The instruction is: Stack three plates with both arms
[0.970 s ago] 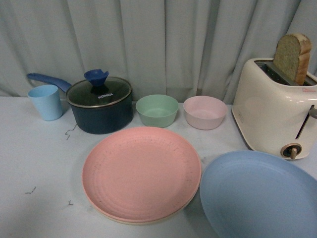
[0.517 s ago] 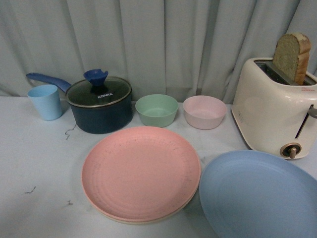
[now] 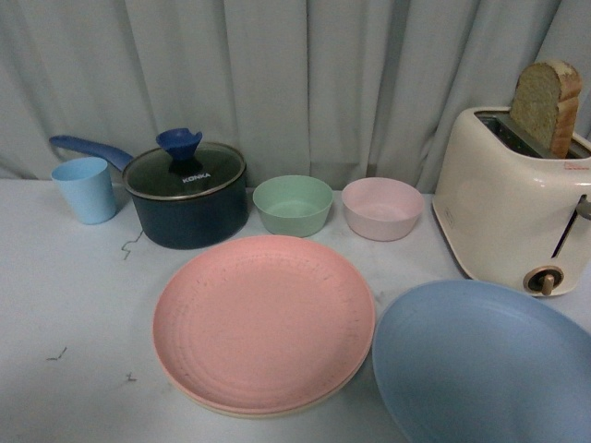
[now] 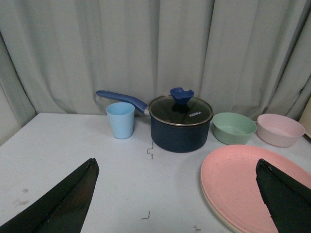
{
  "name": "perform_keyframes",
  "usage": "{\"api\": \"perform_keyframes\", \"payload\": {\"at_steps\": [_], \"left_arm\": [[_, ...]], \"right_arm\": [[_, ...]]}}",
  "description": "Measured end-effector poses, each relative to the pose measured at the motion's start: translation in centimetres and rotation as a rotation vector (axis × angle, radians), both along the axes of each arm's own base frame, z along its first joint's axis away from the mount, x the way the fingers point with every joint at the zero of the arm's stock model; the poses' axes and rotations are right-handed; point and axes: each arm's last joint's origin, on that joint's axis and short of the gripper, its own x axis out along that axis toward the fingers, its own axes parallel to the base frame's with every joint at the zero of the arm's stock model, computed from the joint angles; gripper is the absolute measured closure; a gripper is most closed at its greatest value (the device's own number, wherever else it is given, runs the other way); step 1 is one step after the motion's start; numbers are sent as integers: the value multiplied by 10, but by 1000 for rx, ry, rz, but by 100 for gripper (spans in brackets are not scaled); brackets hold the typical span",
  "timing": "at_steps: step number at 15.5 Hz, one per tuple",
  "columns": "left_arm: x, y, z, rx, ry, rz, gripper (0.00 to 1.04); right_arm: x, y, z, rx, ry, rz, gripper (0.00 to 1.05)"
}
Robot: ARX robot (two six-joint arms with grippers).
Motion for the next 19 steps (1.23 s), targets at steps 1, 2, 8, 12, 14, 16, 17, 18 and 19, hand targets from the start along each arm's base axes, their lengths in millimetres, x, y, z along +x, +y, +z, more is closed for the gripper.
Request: {"api": "perform_keyframes", "payload": {"at_steps": [1, 2, 8, 12, 14, 16, 17, 18, 19], "left_arm": [[0, 0, 0, 0, 0, 0, 7], [0, 0, 0, 0, 0, 0, 7], [0, 0, 0, 0, 0, 0, 7], [0, 0, 0, 0, 0, 0, 7], [0, 0, 0, 0, 0, 0, 7], [0, 0, 0, 0, 0, 0, 7], [0, 0, 0, 0, 0, 0, 7], [0, 0, 0, 0, 0, 0, 7], [0, 0, 0, 0, 0, 0, 7]], "right_arm": [[9, 2, -15, 22, 62, -15, 6], [15, 6, -26, 32, 108, -18, 6], [33, 29, -57, 69, 237, -4, 6], [34, 31, -58, 71, 230, -11, 33], [34, 31, -58, 73, 223, -10, 55], [34, 29, -58, 81, 216, -5, 77], [34, 28, -58, 85, 212, -8, 88], [30, 23, -54, 123, 195, 11, 100], [17, 18, -44, 160, 186, 24, 102]]}}
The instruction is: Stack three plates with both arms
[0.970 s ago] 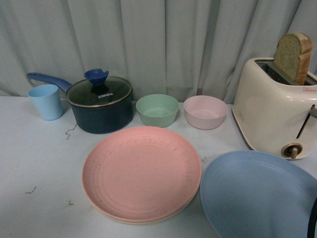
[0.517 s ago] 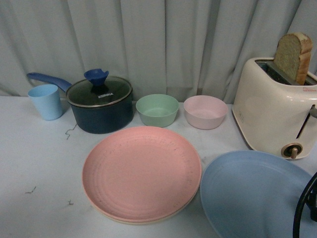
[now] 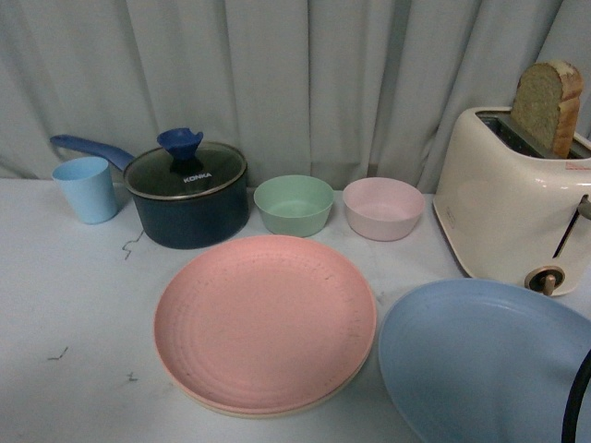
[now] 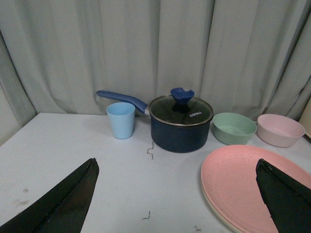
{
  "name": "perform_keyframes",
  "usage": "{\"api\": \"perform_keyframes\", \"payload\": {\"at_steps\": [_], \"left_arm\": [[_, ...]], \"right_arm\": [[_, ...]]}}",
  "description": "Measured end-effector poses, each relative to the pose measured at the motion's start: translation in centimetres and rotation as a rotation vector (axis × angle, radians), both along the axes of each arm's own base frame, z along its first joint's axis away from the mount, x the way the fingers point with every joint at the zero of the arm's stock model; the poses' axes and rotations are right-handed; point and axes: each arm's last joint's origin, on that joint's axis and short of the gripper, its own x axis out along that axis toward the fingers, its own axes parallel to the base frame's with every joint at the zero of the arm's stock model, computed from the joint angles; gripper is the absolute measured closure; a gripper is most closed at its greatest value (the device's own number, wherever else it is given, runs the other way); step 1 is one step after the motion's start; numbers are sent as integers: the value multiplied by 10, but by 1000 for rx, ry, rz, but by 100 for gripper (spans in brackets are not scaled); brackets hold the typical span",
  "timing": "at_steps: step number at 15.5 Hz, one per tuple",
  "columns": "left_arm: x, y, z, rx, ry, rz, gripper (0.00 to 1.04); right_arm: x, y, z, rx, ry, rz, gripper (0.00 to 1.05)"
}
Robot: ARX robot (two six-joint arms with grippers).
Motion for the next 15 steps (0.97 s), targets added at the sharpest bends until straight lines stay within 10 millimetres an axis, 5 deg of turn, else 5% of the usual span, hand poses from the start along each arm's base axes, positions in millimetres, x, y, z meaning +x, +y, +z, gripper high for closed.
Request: {"api": "perform_keyframes", "payload": {"at_steps": [3, 6, 9, 15], "left_arm": [[0, 0, 0, 0, 0, 0, 7], [0, 0, 0, 0, 0, 0, 7], [0, 0, 0, 0, 0, 0, 7], [0, 0, 0, 0, 0, 0, 7]], "right_arm": [[-28, -9, 18, 33, 9, -8, 102], [-39, 3, 66, 64, -95, 75, 102], [-18, 27, 99, 57, -239, 113, 102], [43, 123, 97, 98, -182, 196, 102]]}}
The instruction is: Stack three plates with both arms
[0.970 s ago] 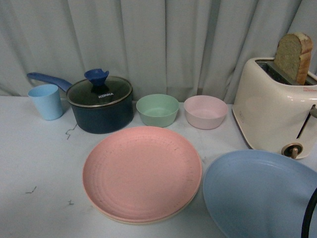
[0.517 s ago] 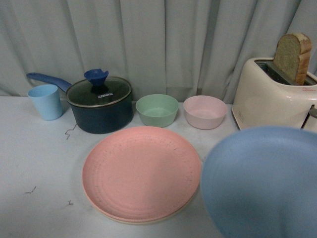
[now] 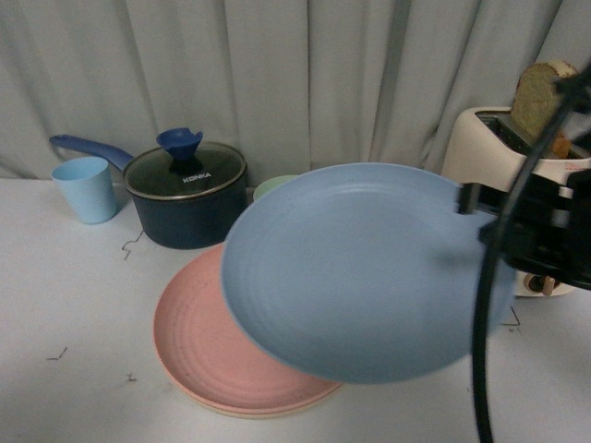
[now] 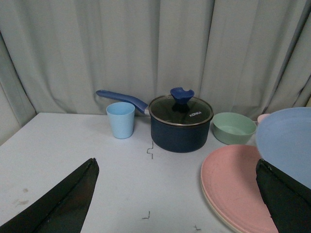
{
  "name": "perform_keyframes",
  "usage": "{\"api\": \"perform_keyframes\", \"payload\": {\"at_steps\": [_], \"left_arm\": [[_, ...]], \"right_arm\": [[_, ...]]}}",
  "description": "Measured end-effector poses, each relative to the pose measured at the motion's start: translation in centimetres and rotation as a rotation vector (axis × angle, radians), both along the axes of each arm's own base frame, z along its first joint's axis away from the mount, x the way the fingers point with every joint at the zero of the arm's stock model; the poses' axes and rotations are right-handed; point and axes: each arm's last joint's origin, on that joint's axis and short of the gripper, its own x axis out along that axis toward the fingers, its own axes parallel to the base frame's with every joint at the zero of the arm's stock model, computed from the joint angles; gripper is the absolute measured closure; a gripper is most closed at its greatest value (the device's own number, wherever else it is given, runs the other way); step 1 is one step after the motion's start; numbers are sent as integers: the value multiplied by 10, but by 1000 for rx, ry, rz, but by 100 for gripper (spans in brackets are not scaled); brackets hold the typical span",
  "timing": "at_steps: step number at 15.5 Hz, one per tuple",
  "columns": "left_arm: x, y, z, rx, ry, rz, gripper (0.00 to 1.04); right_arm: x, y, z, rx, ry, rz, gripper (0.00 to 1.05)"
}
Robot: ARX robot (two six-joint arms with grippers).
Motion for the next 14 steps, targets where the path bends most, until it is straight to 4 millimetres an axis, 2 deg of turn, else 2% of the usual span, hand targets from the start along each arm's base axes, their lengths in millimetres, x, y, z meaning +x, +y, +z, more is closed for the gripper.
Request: {"api": "perform_keyframes", "payload": {"at_steps": [3, 6, 9, 14], "left_arm": [[0, 0, 0, 0, 0, 0, 7], [0, 0, 0, 0, 0, 0, 7], [0, 0, 0, 0, 0, 0, 7], [0, 0, 0, 0, 0, 0, 7]], "right_arm": [[20, 48, -19, -22, 65, 45, 102], [32, 71, -37, -35, 117, 32, 102], [41, 78, -41, -32, 126, 9, 102], [42, 74, -52, -40, 145, -17, 102]]}}
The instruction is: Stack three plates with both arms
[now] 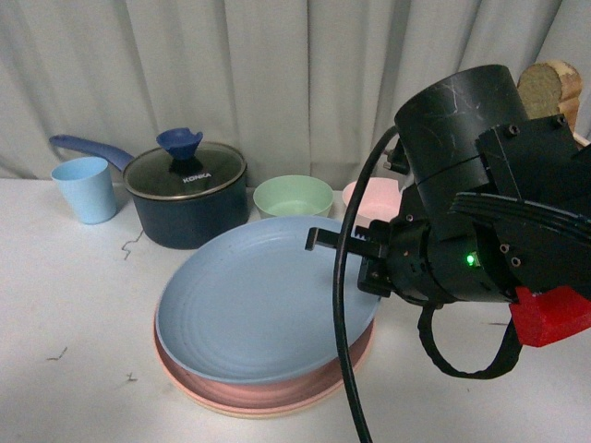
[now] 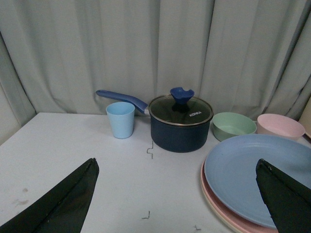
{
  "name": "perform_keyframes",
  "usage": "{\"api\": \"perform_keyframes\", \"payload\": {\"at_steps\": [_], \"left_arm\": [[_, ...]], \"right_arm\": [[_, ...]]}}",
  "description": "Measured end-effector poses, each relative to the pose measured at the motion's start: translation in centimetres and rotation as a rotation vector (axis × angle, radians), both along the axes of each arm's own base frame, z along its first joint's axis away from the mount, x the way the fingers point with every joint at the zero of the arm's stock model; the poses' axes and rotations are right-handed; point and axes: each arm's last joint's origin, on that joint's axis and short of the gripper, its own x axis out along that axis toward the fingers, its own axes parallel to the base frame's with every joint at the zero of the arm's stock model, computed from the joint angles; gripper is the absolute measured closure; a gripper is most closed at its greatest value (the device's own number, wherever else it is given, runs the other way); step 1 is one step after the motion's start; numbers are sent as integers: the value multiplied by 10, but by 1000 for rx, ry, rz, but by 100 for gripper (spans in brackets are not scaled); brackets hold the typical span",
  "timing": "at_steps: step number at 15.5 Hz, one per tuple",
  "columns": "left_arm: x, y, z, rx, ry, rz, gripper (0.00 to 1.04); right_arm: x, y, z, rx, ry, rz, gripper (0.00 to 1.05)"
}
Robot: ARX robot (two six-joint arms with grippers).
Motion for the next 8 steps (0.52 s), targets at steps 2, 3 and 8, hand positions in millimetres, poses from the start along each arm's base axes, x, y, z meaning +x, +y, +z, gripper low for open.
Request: {"api": "perform_keyframes", "payload": {"at_steps": [2, 3, 8], "left_arm": [[0, 0, 0, 0, 0, 0, 7], [0, 0, 0, 0, 0, 0, 7], [0, 0, 0, 0, 0, 0, 7]], "right_arm": [[-2, -1, -10, 1, 38, 13, 96], [-2, -3, -12, 7, 55, 20, 83], [-5, -14, -2, 56, 66, 36, 30]]}}
